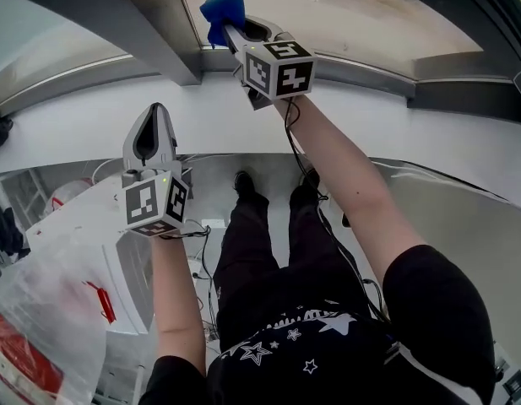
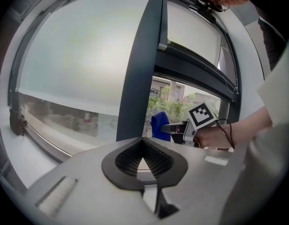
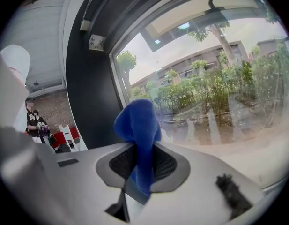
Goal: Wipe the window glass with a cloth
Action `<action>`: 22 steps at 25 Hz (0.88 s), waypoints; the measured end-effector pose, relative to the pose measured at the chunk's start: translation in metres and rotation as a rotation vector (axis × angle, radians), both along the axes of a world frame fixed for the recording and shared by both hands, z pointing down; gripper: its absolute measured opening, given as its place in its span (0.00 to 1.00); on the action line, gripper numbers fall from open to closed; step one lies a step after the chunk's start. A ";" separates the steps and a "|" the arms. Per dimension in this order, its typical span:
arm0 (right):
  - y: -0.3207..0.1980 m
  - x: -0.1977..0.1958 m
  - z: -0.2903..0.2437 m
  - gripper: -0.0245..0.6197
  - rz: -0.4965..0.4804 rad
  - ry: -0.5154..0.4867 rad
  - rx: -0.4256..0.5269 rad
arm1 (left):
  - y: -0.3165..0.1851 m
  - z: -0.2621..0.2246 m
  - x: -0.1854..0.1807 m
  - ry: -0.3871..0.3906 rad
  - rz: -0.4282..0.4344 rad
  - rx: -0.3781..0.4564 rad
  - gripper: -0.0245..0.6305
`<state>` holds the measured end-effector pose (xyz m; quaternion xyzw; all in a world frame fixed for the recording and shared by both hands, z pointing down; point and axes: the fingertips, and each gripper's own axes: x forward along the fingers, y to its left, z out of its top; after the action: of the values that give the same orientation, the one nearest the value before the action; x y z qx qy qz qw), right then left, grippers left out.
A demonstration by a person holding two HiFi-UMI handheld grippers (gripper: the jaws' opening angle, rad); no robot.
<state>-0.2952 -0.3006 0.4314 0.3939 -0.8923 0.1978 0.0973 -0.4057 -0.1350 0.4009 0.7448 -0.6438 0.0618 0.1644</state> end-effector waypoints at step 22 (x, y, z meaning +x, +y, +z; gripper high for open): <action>0.009 0.301 0.015 0.15 0.289 -0.047 -0.030 | -0.083 0.000 0.260 -0.090 0.346 -0.017 0.05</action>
<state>0.0054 -0.2918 0.4461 0.5122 -0.8252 0.2322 0.0525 -0.1453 -0.2176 0.4011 0.8396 -0.5120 0.1278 0.1286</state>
